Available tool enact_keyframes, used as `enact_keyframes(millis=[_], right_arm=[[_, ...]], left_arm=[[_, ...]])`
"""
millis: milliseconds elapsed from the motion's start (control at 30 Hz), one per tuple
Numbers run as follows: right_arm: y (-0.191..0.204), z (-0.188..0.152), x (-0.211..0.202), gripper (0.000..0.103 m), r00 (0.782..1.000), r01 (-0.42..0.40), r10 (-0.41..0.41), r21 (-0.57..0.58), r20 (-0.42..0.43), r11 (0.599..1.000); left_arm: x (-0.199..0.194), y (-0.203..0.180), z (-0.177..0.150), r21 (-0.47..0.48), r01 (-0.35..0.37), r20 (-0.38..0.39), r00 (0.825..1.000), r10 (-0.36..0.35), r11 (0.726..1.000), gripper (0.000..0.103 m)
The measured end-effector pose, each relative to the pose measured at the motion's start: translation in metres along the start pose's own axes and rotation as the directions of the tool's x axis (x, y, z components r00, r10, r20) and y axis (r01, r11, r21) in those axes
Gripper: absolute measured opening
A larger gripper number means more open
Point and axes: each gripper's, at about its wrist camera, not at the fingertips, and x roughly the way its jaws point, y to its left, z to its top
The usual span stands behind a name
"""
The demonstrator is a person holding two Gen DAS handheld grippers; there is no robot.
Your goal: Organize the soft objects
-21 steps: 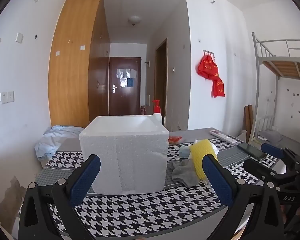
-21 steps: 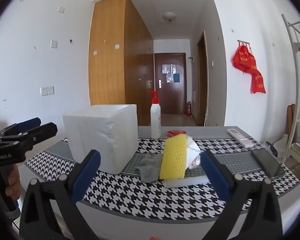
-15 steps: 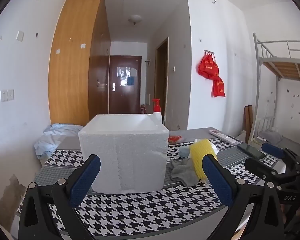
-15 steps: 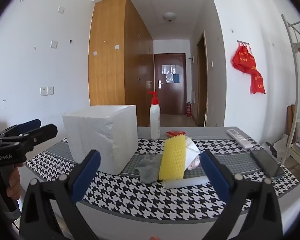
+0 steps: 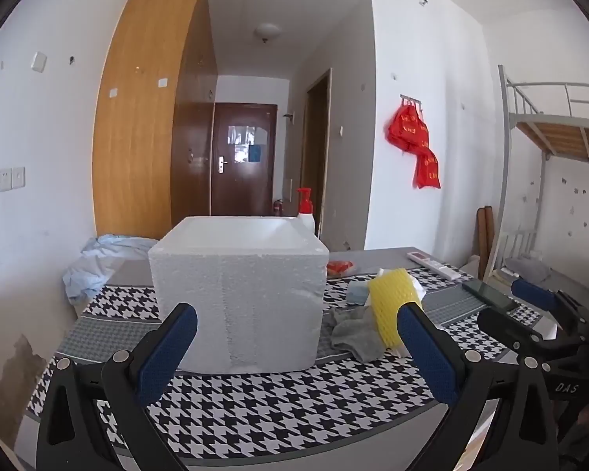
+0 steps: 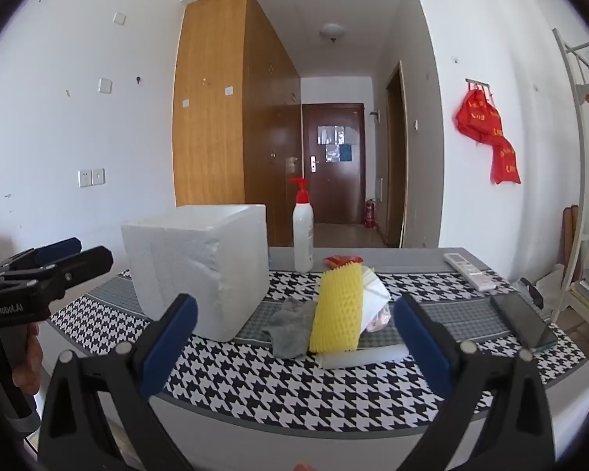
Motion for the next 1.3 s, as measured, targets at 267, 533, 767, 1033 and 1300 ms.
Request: enact_keyframes(millis=[267,533,767,1033,1300], right_arm=[[0.003,-0.002,-0.002,0.101,1.000,-0.003,0.003,-0.008,0.000,1.000],[0.004,-0.001,-0.001,0.101,1.000,0.000,0.000,-0.012,-0.001,1.000],[0.004,0.000,-0.001,0.101,1.000,0.003,-0.003,-0.013,0.000,1.000],[0.003,0.001,-0.003,0.101,1.000,0.005,-0.005,-0.010,0.006,1.000],[0.000,-0.001,-0.003,0.101,1.000,0.014,-0.014,0.000,0.001,1.000]], left_arm=[[-0.002,-0.005,0.001,0.005,0.007,0.009,1.000,-0.007,1.000,0.102],[0.001,-0.008,0.000,0.018,0.009,-0.005,1.000,-0.009,1.000,0.102],[0.001,-0.014,-0.001,0.042,-0.009,0.000,1.000,0.009,0.999,0.102],[0.002,-0.010,0.001,0.011,0.002,0.000,1.000,-0.002,1.000,0.102],[0.001,-0.011,0.004,0.014,0.004,0.003,1.000,-0.004,1.000,0.102]])
